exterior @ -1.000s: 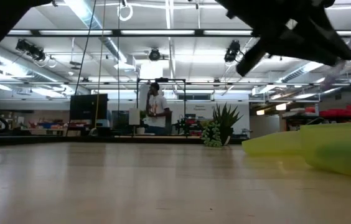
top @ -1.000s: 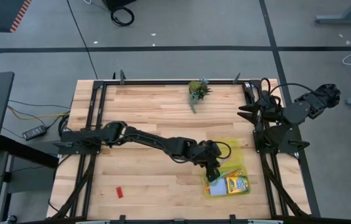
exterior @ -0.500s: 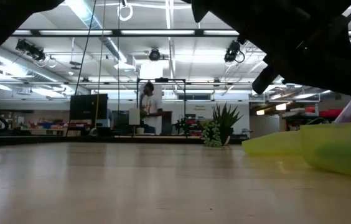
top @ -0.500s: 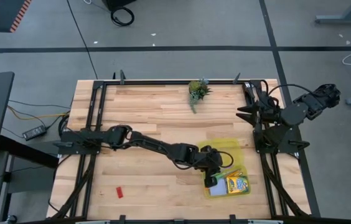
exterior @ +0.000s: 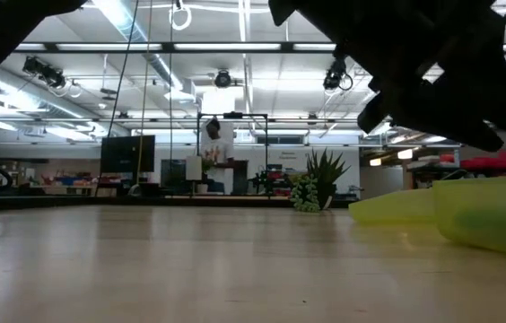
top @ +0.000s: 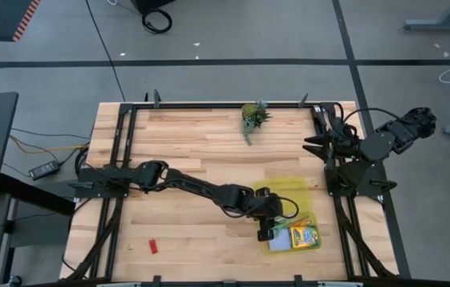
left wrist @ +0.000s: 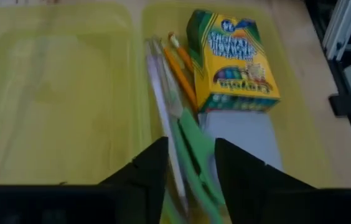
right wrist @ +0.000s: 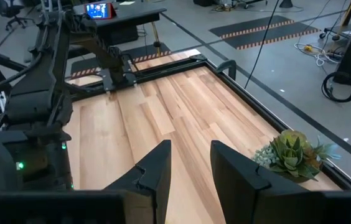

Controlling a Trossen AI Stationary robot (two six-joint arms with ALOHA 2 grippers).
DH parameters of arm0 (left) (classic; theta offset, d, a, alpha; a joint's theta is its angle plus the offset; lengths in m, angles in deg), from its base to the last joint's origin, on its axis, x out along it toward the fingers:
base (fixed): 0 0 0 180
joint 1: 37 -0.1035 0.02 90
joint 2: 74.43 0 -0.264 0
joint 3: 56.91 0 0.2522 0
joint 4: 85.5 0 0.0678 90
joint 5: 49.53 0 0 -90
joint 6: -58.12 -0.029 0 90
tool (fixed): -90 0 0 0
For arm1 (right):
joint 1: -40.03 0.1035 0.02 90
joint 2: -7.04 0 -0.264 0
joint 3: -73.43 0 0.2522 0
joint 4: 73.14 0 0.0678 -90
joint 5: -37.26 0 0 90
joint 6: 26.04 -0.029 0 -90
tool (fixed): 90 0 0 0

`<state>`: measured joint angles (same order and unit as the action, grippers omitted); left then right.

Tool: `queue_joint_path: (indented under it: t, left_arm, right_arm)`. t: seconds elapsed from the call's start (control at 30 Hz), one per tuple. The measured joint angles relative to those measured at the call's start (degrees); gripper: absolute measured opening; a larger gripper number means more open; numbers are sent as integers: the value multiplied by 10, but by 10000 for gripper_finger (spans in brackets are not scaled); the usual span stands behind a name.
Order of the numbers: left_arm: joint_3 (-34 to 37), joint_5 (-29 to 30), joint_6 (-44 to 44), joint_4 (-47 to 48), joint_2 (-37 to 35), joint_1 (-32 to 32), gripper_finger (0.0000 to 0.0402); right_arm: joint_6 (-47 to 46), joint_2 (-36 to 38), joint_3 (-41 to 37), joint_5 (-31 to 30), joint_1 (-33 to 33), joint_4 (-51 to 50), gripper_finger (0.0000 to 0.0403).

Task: Pack school essentials
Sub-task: Put the red eraser into the yellow supply box

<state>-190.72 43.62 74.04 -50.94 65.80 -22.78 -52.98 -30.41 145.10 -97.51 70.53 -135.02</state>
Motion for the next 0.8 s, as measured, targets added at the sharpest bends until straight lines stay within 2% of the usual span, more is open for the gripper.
queue_joint_path:
  t: [0.2, 0.57, 0.8]
  left_arm:
    - [0, 1, -4, 63, -34, 5, 151]
    - [0, 28, -47, 261, -95, 54, 82]
    - [35, 30, -41, 305, -120, 81, 57]
  right_arm:
    - [0, 0, 0, 0, 0, -2, 119]
    - [-1, 0, 0, -2, 0, -7, 119]
    - [0, 0, 0, -2, 0, -12, 119]
